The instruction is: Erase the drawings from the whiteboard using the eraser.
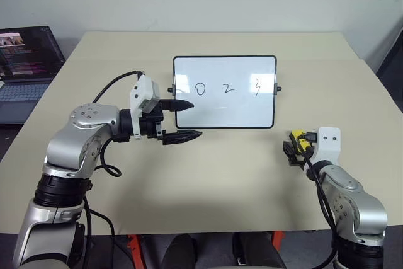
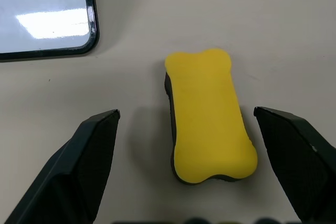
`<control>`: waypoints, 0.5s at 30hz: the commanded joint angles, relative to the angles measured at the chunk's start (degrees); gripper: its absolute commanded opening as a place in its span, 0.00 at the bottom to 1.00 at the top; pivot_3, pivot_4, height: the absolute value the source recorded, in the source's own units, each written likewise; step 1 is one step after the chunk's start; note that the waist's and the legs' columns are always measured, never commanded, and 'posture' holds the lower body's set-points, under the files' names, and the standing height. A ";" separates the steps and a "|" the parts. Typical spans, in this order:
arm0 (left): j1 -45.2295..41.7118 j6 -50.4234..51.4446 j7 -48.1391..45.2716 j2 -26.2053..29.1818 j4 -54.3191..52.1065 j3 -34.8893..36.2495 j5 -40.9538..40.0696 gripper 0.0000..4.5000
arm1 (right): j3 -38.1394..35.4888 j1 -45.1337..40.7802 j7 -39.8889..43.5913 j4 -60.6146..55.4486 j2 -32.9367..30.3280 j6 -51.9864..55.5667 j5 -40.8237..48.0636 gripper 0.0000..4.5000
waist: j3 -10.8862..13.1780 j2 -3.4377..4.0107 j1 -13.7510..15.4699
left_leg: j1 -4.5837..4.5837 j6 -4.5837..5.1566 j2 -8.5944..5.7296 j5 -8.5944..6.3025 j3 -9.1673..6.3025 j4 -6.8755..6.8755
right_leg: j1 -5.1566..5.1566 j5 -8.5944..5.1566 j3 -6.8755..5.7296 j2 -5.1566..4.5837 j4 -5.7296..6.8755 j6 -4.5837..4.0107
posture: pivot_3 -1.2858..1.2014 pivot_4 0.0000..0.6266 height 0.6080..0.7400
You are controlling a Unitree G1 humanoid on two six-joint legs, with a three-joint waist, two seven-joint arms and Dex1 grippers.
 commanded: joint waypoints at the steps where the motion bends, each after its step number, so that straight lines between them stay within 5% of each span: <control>1: -0.57 -0.88 -0.65 0.11 -0.83 0.53 -0.15 1.00 | -0.82 -0.53 -0.36 -0.63 -0.18 -1.64 -0.45 0.99 | 0.00 0.00 0.00 | 0.00 0.00 0.00 0.00 0.00 0.00 | 0.00 0.00 0.00 0.00 0.00 0.00 | 0.52 0.24 1.00; 15: -0.51 -0.58 -1.10 0.39 -1.05 0.79 -0.09 1.00 | -1.78 -4.21 -0.42 5.83 -1.61 -5.10 -0.43 0.99 | 0.00 0.00 -0.02 | 0.00 0.00 0.00 0.00 0.01 0.00 | 0.00 0.00 -0.01 0.00 0.01 0.00 | 0.52 0.24 1.00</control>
